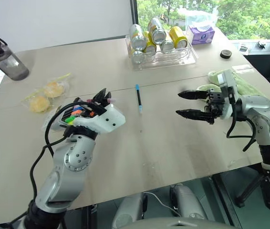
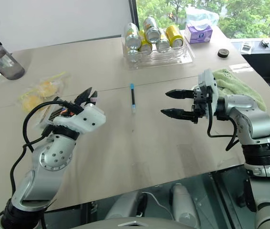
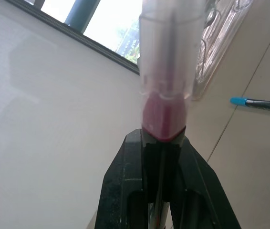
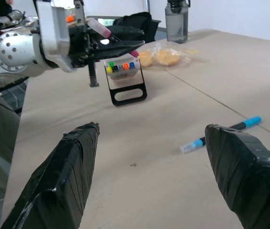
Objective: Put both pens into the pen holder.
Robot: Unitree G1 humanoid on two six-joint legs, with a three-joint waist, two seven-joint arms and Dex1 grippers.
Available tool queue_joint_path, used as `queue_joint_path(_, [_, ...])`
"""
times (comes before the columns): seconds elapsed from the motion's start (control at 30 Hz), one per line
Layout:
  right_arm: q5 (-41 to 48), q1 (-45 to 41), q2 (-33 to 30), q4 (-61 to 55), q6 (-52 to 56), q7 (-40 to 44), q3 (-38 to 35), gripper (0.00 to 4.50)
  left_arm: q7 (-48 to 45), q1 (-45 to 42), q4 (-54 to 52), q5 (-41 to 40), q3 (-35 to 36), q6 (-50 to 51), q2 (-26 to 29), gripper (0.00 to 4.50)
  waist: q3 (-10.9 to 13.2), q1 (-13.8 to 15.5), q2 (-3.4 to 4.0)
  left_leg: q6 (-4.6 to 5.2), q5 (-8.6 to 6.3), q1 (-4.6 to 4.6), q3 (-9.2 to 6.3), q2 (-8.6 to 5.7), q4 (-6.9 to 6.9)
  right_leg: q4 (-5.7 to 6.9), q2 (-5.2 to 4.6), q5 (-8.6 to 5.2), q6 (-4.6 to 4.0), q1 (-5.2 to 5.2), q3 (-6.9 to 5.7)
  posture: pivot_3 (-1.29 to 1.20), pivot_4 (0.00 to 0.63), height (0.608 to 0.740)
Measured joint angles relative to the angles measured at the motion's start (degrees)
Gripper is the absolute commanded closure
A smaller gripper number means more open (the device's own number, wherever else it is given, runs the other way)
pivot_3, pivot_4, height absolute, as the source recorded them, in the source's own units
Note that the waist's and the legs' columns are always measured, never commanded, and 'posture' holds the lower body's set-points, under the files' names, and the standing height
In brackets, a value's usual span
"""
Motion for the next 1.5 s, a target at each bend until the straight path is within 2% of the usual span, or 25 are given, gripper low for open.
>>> queue_joint_path(0.43, [-0.14, -3.85, 0.78, 4.51, -1.68, 2.15, -0.18, 0.74, -8.84, 1.63, -2.74, 9.21, 3.32, 8.98, -3.85, 4.5, 0.0, 0.13, 0.0, 0.01, 0.0, -0.03, -0.05, -0.01, 0.02, -0.01, -0.03, 0.0, 0.0, 0.01, -0.09, 0.0, 0.15, 0.739])
queue_joint_path(0.67, [-0.51, -3.9, 1.73, 4.7, -2.36, 2.21, -0.02, 0.74, -9.86, 2.25, -2.62, 9.21, 4.45, 9.49, -6.6, 4.5, 0.0, 0.14, 0.0, 0.0, 0.0, -0.04, -0.07, -0.01, 0.03, -0.01, -0.04, 0.0, 0.0, 0.01, -0.09, 0.0, 0.15, 0.739])
queue_joint_path(1.2, [-1.18, -3.89, 1.74, 4.68, -3.48, 0.79, -0.19, 0.74, -9.65, 3.9, 0.92, 5.84, 9.98, 7.06, -8.85, 4.5, 0.0, 0.17, 0.0, 0.0, 0.0, -0.04, -0.09, -0.01, 0.05, 0.0, -0.04, 0.0, 0.0, 0.01, -0.12, 0.0, 0.15, 0.739])
queue_joint_path(1.23, [-1.33, -3.89, 1.74, 4.68, -3.95, 0.71, -0.19, 0.68, -9.65, 3.9, 1.08, 5.51, 10.21, 7.06, -9.1, 3.47, 0.0, 0.17, 0.0, 0.0, 0.0, -0.04, -0.09, -0.01, 0.06, 0.0, -0.04, 0.0, 0.0, 0.01, -0.12, 0.0, 0.15, 0.739])
queue_joint_path(1.27, [-1.38, -3.89, 1.74, 4.68, -4.09, 0.68, -0.19, 0.68, -9.65, 3.9, 1.13, 5.47, 10.26, 7.06, -9.16, 3.22, 0.0, 0.15, 0.0, 0.0, 0.0, -0.04, -0.09, -0.01, 0.06, 0.0, -0.04, 0.0, 0.0, 0.01, -0.11, 0.0, 0.15, 0.739])
queue_joint_path(1.37, [-1.51, -3.89, 2.06, 4.79, -4.73, 0.12, -0.19, 0.68, -9.42, 3.8, 1.37, 5.42, 10.92, 7.07, -9.82, 1.67, 0.0, 0.11, 0.0, 0.0, 0.0, -0.04, -0.08, -0.01, 0.06, 0.01, -0.04, 0.0, 0.0, 0.01, -0.12, 0.0, 0.15, 0.739])
queue_joint_path(1.4, [-1.53, -3.89, 2.09, 4.94, -4.91, -0.1, -0.19, 0.68, -9.36, 3.79, 1.55, 5.43, 11.24, 7.1, -9.9, 1.32, 0.0, 0.11, 0.0, 0.0, 0.0, -0.04, -0.09, -0.01, 0.06, 0.01, -0.04, 0.0, 0.0, 0.01, -0.12, 0.0, 0.15, 0.739])
queue_joint_path(1.47, [-1.71, -3.9, 2.09, 5.3, -5.03, -0.18, -0.19, 0.68, -9.12, 3.79, 1.8, 5.43, 12.03, 7.13, -10.06, 0.2, 0.0, 0.11, 0.0, 0.0, 0.0, -0.04, -0.09, -0.01, 0.06, 0.01, -0.04, 0.0, 0.0, 0.01, -0.12, 0.0, 0.15, 0.739])
queue_joint_path(1.5, [-1.74, -3.9, 2.09, 5.35, -5.06, -0.19, -0.19, 0.68, -8.97, 3.79, 1.9, 5.43, 12.11, 7.1, -10.06, 0.09, 0.0, 0.12, 0.0, 0.0, 0.0, -0.04, -0.08, -0.01, 0.07, 0.01, -0.04, 0.0, 0.0, 0.01, -0.12, 0.0, 0.15, 0.739])
